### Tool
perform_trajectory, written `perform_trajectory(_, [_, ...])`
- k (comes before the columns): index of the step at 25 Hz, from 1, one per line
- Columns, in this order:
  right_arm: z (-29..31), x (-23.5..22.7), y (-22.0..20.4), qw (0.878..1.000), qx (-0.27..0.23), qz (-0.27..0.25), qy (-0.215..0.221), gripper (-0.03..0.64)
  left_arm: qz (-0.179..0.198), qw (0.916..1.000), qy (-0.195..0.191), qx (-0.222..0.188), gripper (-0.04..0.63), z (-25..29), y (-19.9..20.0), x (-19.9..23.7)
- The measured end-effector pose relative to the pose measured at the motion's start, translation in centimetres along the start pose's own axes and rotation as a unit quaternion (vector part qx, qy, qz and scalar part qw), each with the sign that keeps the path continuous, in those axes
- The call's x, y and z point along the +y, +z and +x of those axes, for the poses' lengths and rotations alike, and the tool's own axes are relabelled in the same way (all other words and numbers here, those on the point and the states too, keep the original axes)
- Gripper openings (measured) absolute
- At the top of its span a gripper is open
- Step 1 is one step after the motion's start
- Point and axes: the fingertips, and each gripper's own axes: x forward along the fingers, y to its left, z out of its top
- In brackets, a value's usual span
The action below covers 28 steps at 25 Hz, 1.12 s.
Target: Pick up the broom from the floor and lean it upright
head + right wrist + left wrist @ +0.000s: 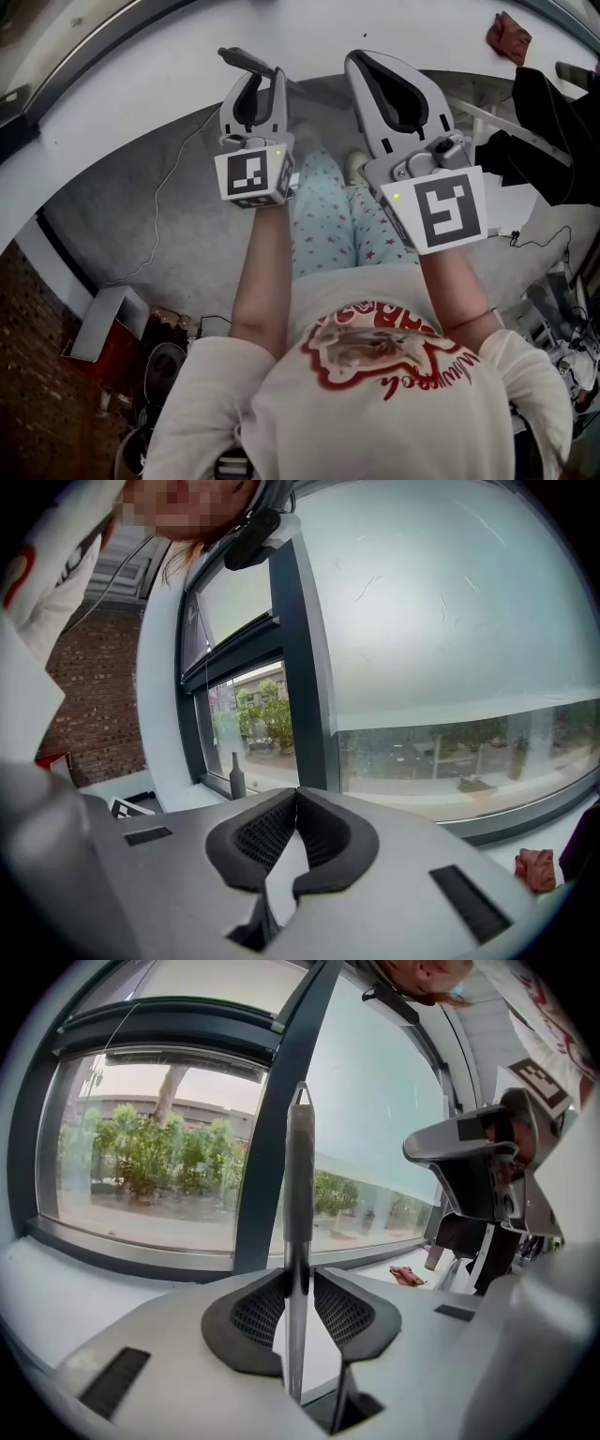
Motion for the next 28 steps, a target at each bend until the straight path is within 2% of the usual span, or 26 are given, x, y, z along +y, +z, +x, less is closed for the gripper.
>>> perform_trajectory(3, [0.6,0.1,-0.3,1.0,0.013,-0.007,-0.005,0.025,0.014,0.9997,-0.013,0.016,0.11,0.2,-0.2,0.3])
perform_trajectory(6, [0.9,0.6,-0.4,1.0,0.005,-0.012,-0.002,0.025,0.037,0.9981,-0.045,0.02,0.126,0.2,-0.8,-0.5])
perform_trajectory(10, [0.7,1.2,-0.9,1.0,0.005,-0.015,0.007,0.025,0.059,0.9948,-0.067,0.049,0.19,-0.4,-2.3,-0.7])
perform_trajectory(14, [0.5,1.4,-1.2,1.0,0.006,-0.021,0.008,0.025,0.062,0.9943,-0.063,0.059,0.193,-1.6,-3.0,-0.4])
perform_trajectory(19, [0.2,1.6,-1.1,1.0,0.012,-0.018,-0.008,0.025,0.039,0.9982,-0.035,0.031,0.192,-3.9,-1.4,0.5])
perform_trajectory(20, [0.2,1.7,-1.0,1.0,0.01,-0.018,-0.008,0.025,0.034,0.9988,-0.026,0.024,0.179,-4.5,-0.9,0.8])
perform_trajectory(22, [-0.1,2.2,-0.8,1.0,-0.001,-0.024,0.003,0.025,0.027,0.9995,-0.009,0.016,0.097,-5.6,0.0,1.2])
perform_trajectory(23, [-0.3,2.5,-0.8,1.0,-0.006,-0.027,0.01,0.025,0.025,0.9996,-0.008,0.009,0.079,-6.2,0.4,1.1])
perform_trajectory(25, [-0.9,3.2,-0.5,0.999,-0.016,-0.026,0.018,0.025,0.029,0.9992,-0.022,-0.014,0.043,-7.1,1.4,-0.3])
perform_trajectory(28, [-2.5,3.9,-0.1,0.999,-0.028,-0.025,0.03,0.025,0.026,0.9974,-0.037,-0.056,0.029,-8.4,3.7,-3.5])
